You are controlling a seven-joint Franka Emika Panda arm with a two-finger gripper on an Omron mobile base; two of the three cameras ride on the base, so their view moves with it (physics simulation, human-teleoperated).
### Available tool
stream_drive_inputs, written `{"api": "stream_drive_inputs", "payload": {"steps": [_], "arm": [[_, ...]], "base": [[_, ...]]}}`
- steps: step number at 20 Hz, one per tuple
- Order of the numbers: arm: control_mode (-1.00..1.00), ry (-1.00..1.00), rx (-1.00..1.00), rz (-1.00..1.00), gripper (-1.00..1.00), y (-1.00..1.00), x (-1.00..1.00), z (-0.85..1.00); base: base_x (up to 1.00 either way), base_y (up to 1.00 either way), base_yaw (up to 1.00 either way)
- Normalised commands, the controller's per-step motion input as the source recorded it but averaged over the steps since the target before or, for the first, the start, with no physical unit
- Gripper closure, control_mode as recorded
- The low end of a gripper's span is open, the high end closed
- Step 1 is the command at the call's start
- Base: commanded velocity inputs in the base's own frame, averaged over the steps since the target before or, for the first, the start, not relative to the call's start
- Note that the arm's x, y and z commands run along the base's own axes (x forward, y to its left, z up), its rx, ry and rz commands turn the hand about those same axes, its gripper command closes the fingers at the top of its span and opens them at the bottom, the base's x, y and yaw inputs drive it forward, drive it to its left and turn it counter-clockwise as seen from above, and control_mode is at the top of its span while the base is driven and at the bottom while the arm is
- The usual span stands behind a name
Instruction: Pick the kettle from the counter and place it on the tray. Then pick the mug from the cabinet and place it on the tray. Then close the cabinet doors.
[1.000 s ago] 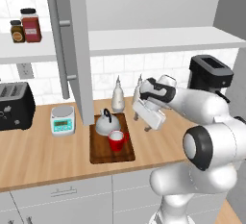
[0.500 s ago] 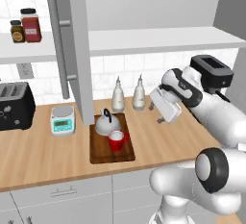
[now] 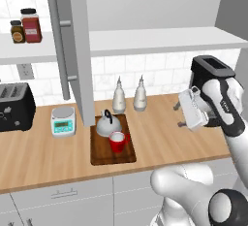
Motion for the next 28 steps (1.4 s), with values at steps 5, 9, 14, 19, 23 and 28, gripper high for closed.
{"api": "stream_drive_inputs", "payload": {"steps": [5,9,14,19,23,28], "arm": [[-1.0,0.02,0.02,-0.02,-1.0,-0.08,-0.22,0.01],[-1.0,0.0,0.13,-0.17,-1.0,-0.29,-0.3,0.16],[-1.0,-0.06,0.09,-0.06,-1.0,-0.16,-0.33,0.04],[-1.0,-0.01,0.13,-0.12,-1.0,-0.44,-0.12,0.34],[-1.0,0.0,0.07,-0.07,-1.0,-0.43,-0.01,0.45],[-1.0,0.0,0.03,-0.01,-1.0,-0.53,0.0,0.48]], "base": [[0.0,0.0,0.0],[0.0,0.0,0.0],[0.0,0.0,0.0],[0.0,0.0,0.0],[0.0,0.0,0.0],[0.0,0.0,0.0]]}}
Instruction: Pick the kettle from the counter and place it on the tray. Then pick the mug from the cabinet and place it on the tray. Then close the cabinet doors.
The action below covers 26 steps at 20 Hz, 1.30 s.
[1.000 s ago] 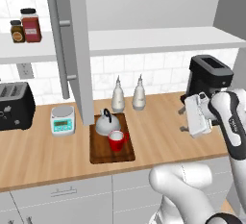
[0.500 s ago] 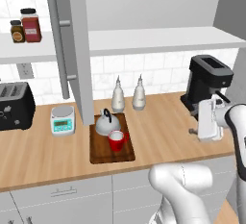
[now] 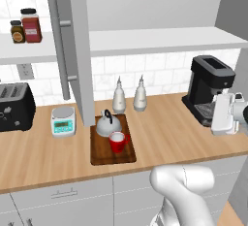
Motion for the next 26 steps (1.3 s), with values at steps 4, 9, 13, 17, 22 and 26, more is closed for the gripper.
{"api": "stream_drive_inputs", "payload": {"steps": [4,9,13,17,22,26], "arm": [[-1.0,-0.05,0.03,0.0,-1.0,-0.72,-0.01,0.33],[-1.0,-0.17,0.12,-0.01,-1.0,-0.81,-0.16,0.15],[-1.0,-0.34,0.24,-0.08,-1.0,-0.57,-0.42,-0.02],[-1.0,-0.29,0.14,-0.1,-1.0,-0.38,-0.25,0.17],[-1.0,-0.08,0.04,-0.14,-1.0,-0.49,-0.15,0.24],[-1.0,0.0,0.03,-0.16,-1.0,-0.59,-0.01,0.06]], "base": [[0.0,0.0,0.0],[0.0,0.0,0.0],[0.0,0.0,0.0],[0.0,0.0,0.0],[0.0,0.0,0.0],[0.0,0.0,0.0]]}}
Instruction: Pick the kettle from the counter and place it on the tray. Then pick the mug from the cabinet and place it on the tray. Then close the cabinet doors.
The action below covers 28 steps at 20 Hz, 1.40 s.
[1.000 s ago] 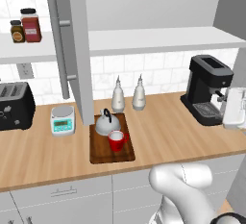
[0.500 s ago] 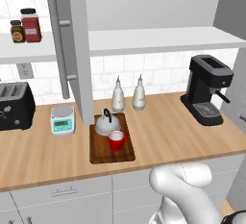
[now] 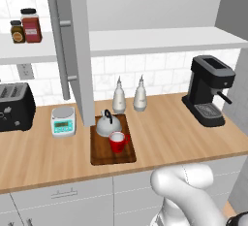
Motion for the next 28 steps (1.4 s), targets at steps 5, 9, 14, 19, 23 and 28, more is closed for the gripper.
{"api": "stream_drive_inputs", "payload": {"steps": [5,9,14,19,23,28], "arm": [[-1.0,0.0,0.05,-0.11,-1.0,-0.65,0.0,0.02],[-1.0,0.0,0.06,-0.11,-1.0,-0.57,0.0,0.0],[-1.0,0.0,0.07,-0.09,-1.0,-0.38,-0.01,0.07],[-1.0,0.0,0.05,-0.03,-1.0,-0.04,-0.01,0.42],[-1.0,-0.02,0.0,-0.04,-1.0,0.0,-0.03,0.43],[-1.0,-0.08,0.0,-0.05,-1.0,-0.1,-0.08,0.35]], "base": [[0.0,0.0,0.0],[0.0,0.0,0.0],[0.0,0.0,0.0],[0.0,0.0,0.0],[0.0,0.0,0.0],[0.0,0.0,0.0]]}}
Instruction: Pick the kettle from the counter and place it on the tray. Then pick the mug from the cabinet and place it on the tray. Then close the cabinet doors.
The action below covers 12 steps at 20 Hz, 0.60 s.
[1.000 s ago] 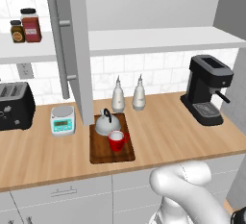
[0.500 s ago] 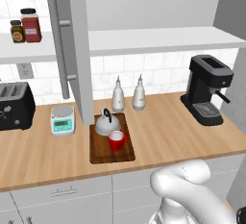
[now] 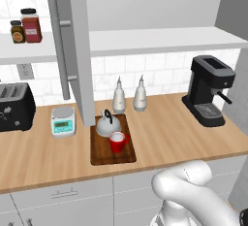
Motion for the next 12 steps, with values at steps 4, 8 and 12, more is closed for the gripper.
{"api": "stream_drive_inputs", "payload": {"steps": [4,8,12], "arm": [[-1.0,-0.1,0.0,-0.02,-1.0,-0.13,-0.17,0.37],[-1.0,-0.1,-0.01,0.0,-1.0,-0.02,-0.22,0.34],[-1.0,-0.1,-0.06,0.0,-1.0,0.0,-0.17,0.29]], "base": [[0.0,0.0,0.0],[0.0,0.0,0.0],[0.0,0.0,0.0]]}}
